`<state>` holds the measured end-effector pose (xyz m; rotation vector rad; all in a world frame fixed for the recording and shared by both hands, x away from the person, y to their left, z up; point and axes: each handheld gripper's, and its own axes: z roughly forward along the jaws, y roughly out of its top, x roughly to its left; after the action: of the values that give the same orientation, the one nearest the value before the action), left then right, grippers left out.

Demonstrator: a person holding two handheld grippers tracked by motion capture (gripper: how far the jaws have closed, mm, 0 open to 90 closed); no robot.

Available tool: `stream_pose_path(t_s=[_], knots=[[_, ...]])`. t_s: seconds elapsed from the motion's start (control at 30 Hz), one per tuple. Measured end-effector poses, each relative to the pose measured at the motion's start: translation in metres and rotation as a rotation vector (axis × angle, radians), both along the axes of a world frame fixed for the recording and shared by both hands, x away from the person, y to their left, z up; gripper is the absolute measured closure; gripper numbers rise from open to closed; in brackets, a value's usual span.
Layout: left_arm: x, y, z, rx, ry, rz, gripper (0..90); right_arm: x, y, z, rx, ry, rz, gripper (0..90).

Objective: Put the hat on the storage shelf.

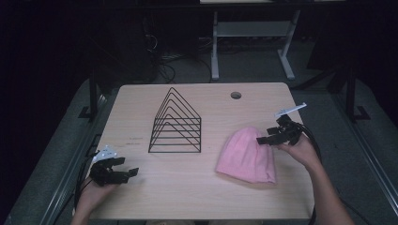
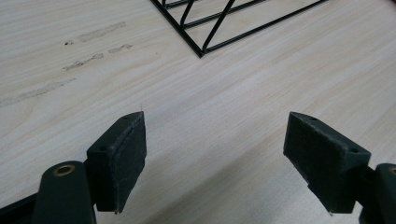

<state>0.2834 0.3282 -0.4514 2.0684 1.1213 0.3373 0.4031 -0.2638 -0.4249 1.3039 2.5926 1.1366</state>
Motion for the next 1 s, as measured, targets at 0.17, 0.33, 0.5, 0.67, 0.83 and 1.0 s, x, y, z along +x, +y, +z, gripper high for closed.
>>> stream_pose_path(t_s=[0.17,0.33,0.5,0.67,0.83,1.0], knots=[[0.000,0.001,0.000,0.006,0.003,0.009,21.0,0.016,0.008,0.002,0.013,0.015,0.023,20.5],[0.001,0.004,0.001,-0.002,-0.009,0.023,21.0,0.031,0.011,0.002,0.028,0.017,0.016,22.8],[0.001,0.005,0.001,-0.005,-0.004,0.016,21.0,0.043,0.011,-0.013,0.044,0.060,0.009,31.3],[0.002,0.003,0.000,-0.008,0.003,0.004,21.0,0.049,0.013,-0.025,0.054,0.104,0.035,41.3],[0.001,0.000,0.000,-0.021,0.002,-0.004,21.0,0.052,0.016,-0.033,0.060,0.149,0.045,45.1],[0.002,0.002,0.000,-0.029,-0.001,-0.009,21.0,0.052,0.014,-0.041,0.094,0.166,0.043,51.3]])
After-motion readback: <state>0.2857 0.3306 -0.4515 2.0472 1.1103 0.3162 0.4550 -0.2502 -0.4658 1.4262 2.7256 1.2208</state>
